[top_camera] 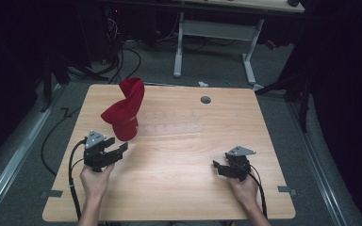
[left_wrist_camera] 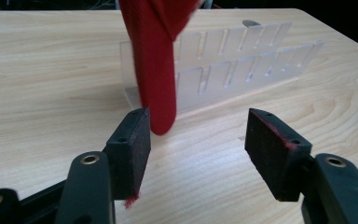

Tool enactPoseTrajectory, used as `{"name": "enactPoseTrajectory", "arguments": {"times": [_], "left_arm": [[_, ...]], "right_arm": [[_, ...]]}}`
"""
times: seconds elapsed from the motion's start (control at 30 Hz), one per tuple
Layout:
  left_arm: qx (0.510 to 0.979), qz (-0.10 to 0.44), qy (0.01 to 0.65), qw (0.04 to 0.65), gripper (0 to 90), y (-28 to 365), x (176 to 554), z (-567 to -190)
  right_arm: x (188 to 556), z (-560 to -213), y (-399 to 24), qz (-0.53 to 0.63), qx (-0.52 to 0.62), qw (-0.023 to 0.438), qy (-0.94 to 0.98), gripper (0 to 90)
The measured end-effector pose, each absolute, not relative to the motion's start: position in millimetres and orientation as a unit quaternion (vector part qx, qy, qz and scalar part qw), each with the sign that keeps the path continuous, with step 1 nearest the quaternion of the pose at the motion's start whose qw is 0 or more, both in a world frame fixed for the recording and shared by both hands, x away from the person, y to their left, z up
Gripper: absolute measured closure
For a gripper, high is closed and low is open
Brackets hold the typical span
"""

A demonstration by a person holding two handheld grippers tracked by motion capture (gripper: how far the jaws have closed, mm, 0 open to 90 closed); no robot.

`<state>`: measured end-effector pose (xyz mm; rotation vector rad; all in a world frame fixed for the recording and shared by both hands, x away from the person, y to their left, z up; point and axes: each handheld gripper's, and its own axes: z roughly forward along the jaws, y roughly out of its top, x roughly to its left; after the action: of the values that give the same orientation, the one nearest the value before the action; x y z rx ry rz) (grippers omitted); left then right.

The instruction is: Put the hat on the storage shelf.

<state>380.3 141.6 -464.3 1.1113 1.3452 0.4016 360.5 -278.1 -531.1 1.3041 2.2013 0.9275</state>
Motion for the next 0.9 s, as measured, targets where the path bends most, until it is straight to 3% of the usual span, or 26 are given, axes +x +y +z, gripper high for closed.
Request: {"name": "enactPoseTrajectory", "arguments": {"times": [0.4, 0.9], "left_arm": [[0.542, 0.177, 0.575, 0.587, 38.5, 106, 366, -495], [0.566, 0.159, 0.589, 0.555, 35.3, 76, 359, -529]], "right_arm": [[361, -531, -278, 0.333, 0.468, 0.208, 0.791, 34.0], [361, -531, -278, 0.333, 0.468, 0.208, 0.791, 34.0]]}}
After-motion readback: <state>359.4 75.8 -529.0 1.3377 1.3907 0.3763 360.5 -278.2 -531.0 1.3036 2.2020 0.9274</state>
